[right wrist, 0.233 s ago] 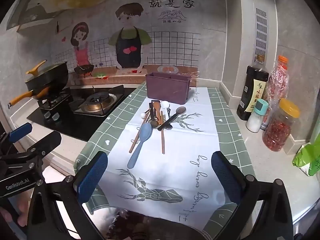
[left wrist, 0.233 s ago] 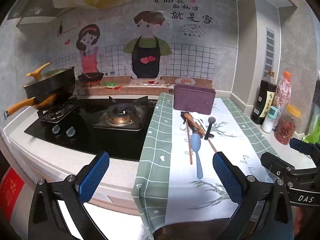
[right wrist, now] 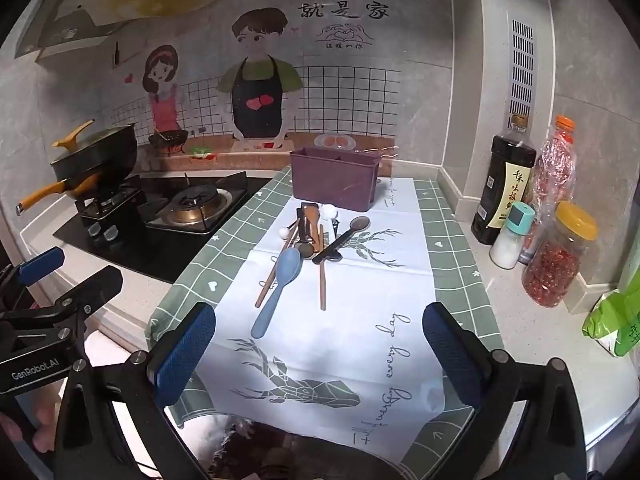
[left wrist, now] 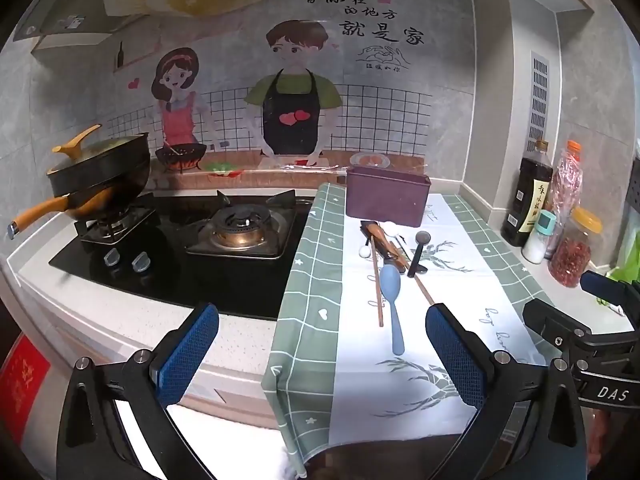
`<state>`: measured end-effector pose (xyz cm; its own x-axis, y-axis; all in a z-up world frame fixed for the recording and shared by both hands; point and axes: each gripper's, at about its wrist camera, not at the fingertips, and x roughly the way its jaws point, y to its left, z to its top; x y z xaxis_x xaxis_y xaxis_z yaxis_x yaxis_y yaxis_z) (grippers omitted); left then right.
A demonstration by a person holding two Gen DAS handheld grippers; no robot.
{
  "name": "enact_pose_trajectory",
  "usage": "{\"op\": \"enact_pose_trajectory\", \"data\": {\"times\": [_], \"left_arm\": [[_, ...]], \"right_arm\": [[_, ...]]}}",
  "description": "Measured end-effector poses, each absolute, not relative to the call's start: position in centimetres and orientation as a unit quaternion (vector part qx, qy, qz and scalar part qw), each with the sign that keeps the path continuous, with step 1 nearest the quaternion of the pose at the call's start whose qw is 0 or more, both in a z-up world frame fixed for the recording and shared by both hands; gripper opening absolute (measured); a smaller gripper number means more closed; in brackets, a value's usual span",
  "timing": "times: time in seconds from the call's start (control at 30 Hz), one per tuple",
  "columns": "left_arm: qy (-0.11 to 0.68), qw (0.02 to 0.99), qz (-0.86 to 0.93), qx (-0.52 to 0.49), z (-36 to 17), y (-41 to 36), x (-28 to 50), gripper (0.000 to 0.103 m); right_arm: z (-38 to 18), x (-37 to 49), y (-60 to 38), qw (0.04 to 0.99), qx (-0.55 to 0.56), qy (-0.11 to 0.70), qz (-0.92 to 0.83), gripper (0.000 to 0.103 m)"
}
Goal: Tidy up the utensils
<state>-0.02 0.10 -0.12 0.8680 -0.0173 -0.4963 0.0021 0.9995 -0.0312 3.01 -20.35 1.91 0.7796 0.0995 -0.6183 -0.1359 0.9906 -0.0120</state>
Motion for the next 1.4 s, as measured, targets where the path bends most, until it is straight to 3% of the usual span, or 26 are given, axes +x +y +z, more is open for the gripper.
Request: {"op": "enact_pose_trajectory", "data": {"times": [1.4], "left_arm": [[0.269,0.963,-0.010,-0.009,-0.1,-1.9,-0.5,0.103]], "right_arm": [[1.9,2.8,-21.6,0.942,-0.021,0.328,0.061,0.103]]}}
